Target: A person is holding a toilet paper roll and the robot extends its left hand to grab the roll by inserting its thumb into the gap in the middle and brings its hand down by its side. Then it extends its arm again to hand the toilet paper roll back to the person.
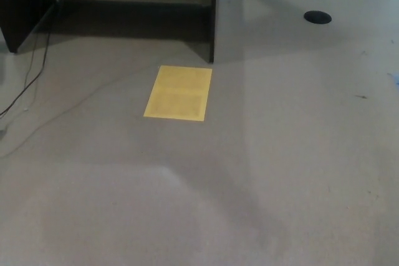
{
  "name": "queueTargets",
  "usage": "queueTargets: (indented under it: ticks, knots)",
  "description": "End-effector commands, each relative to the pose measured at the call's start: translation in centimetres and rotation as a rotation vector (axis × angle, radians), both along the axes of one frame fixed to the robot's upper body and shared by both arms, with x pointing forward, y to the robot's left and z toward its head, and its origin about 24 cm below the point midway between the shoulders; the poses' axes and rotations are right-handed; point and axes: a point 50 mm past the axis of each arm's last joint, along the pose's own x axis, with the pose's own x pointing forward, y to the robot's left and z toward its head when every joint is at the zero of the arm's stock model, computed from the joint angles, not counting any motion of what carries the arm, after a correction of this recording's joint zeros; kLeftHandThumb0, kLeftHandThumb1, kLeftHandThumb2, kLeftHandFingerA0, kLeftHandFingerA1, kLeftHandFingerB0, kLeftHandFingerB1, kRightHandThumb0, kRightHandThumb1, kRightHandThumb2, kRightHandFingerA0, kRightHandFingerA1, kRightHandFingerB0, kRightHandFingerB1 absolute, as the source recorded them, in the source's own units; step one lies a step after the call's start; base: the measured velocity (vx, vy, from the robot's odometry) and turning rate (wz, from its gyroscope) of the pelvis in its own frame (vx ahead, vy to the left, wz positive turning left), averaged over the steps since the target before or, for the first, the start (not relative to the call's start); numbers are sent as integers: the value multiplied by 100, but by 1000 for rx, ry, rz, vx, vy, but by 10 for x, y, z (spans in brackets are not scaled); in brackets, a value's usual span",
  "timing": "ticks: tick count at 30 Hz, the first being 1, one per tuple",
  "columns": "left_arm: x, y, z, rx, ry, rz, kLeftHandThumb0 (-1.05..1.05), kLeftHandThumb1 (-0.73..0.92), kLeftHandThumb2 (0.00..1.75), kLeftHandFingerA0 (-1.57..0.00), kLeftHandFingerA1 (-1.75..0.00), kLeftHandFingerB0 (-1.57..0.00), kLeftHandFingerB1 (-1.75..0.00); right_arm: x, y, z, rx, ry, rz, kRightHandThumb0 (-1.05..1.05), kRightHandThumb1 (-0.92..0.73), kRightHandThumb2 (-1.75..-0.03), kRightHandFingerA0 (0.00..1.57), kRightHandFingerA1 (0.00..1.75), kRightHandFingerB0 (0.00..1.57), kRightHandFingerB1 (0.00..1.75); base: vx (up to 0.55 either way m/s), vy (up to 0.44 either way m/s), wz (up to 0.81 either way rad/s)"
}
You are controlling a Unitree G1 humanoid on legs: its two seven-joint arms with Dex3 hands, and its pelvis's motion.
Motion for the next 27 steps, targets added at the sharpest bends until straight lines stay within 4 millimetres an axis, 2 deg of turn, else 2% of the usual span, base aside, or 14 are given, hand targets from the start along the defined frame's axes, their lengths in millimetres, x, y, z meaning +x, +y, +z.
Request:
queueTargets:
  ticks: [1,2,3,4,8,10,11,12,17,20,21,24,26,27]
  knots:
    - [-14,24,-3,111,54,20,-5,78,67,-80,-132,-84,-109,2,-16,8,-39,-7,-9,-35,-66,-60,69,62,51,43,0,0,0]
    - [-14,25,-4,129,65,10,-4,77,67,-80,-132,-87,-106,2,-16,8,-42,-11,-6,-42,-53,-86,68,71,45,55,0,0,0]
    - [-14,26,-5,130,66,10,-4,77,67,-80,-132,-87,-106,2,-16,8,-42,-9,-7,-42,-53,-86,68,71,45,55,0,0,0]
    - [-13,26,-5,128,67,8,-5,78,67,-78,-135,-86,-106,3,-16,8,-43,-10,-10,-36,-66,-60,72,64,51,43,0,0,0]
    - [-14,27,-6,139,78,4,-6,78,68,-80,-133,-87,-105,3,-16,8,-43,-6,-3,-36,-66,-59,70,60,50,42,0,0,0]
    - [-18,28,-6,139,75,10,-5,77,68,-81,-133,-88,-105,1,-15,7,-38,-2,-3,-36,-66,-59,71,65,50,43,0,0,0]
    - [-22,28,-7,133,69,18,-3,77,68,-83,-132,-88,-105,-1,-15,6,-37,1,1,-41,-53,-85,68,72,44,56,0,0,0]
    - [-25,27,-7,119,42,32,-4,77,69,-85,-129,-87,-107,-2,-14,5,-33,4,3,-35,-66,-59,70,63,51,43,0,0,0]
    - [-18,25,10,104,-130,46,-11,79,70,-85,-139,-79,-115,-1,-13,4,-28,34,8,-35,-66,-59,68,60,49,42,0,0,0]
    - [7,22,38,115,-284,3,-14,77,72,-88,-141,-78,-115,1,-12,4,-33,34,6,-35,-66,-60,70,61,50,41,0,0,0]
    - [20,18,52,116,-356,-26,-10,77,74,-91,-143,-78,-119,3,-12,6,-30,25,4,-35,-66,-60,70,60,51,42,0,0,0]
    - [51,4,91,108,-543,-122,-1,75,81,-96,-138,-81,-116,4,-11,6,-16,26,-3,-35,-67,-60,68,59,50,41,0,0,0]
    - [81,-23,137,151,-670,-293,-6,74,77,-93,-126,-82,-110,3,-10,6,-17,20,8,-35,-66,-60,69,63,50,42,0,0,0]
    - [89,-34,152,146,-711,-358,-5,74,77,-93,-129,-80,-112,3,-11,6,-17,19,6,-41,-54,-85,65,70,44,55,0,0,0]
